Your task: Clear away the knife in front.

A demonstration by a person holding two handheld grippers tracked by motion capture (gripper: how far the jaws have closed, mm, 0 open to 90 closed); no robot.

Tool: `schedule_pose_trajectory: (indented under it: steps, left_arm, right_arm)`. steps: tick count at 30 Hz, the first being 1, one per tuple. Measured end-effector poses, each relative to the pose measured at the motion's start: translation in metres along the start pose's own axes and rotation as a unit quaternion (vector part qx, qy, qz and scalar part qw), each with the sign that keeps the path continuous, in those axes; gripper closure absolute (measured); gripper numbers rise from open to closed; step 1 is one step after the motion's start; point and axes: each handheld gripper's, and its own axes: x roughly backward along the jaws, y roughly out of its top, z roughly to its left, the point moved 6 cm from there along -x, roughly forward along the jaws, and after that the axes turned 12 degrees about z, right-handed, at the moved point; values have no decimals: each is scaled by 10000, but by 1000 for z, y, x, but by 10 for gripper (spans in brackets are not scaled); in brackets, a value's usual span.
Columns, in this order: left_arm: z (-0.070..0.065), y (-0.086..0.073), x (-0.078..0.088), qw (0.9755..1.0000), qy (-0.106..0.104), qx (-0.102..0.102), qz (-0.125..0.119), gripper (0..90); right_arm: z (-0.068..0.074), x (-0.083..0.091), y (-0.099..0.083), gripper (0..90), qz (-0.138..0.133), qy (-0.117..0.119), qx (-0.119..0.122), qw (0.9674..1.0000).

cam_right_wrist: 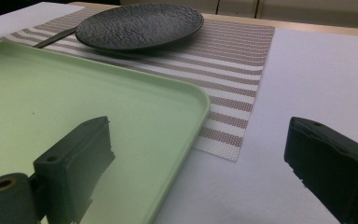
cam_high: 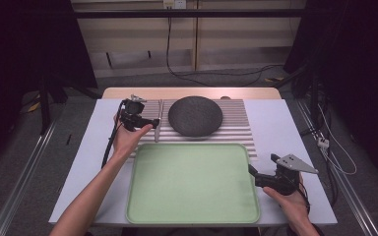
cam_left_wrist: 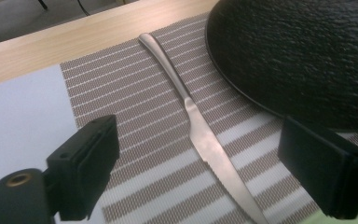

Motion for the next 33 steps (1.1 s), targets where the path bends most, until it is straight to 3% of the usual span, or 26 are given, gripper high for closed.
schedule_pose_trajectory:
  steps: [2,7,8,11,14,19,22,26,29,33]
  left_arm:
    - [2,5,-6,10000,-13,-25,39,142]
    - [7,15,-17,9999,-71,139,37,188]
    - [6,20,-25,9997,-204,105,77,209]
    - [6,25,-34,9999,-32,6,168,233]
    - [7,31,-45,9997,-113,135,160,283]
    - [12,40,-60,9992,-71,212,326,381]
    - [16,45,-65,9987,-61,393,324,434]
    - [16,46,-74,9978,-113,487,430,485]
    - [16,44,-83,9973,-41,392,613,554]
    - [17,44,-87,9970,-32,414,659,652]
  right_arm:
    - [0,0,0,74,8,9,-8,10000]
    - [0,-1,0,74,16,16,-2,10000]
    - [0,-1,0,75,29,18,-2,10000]
    - [1,-1,-1,76,63,16,4,10000]
    - [1,-2,-1,77,64,21,11,10000]
    - [0,-3,-1,77,75,48,-6,10000]
    - [0,-3,-1,77,73,41,-21,10000]
    - [-1,-3,-2,76,83,49,-28,9999]
    - [-2,-4,-2,76,87,47,-46,9999]
    - [-1,-3,-2,76,88,53,-40,9999]
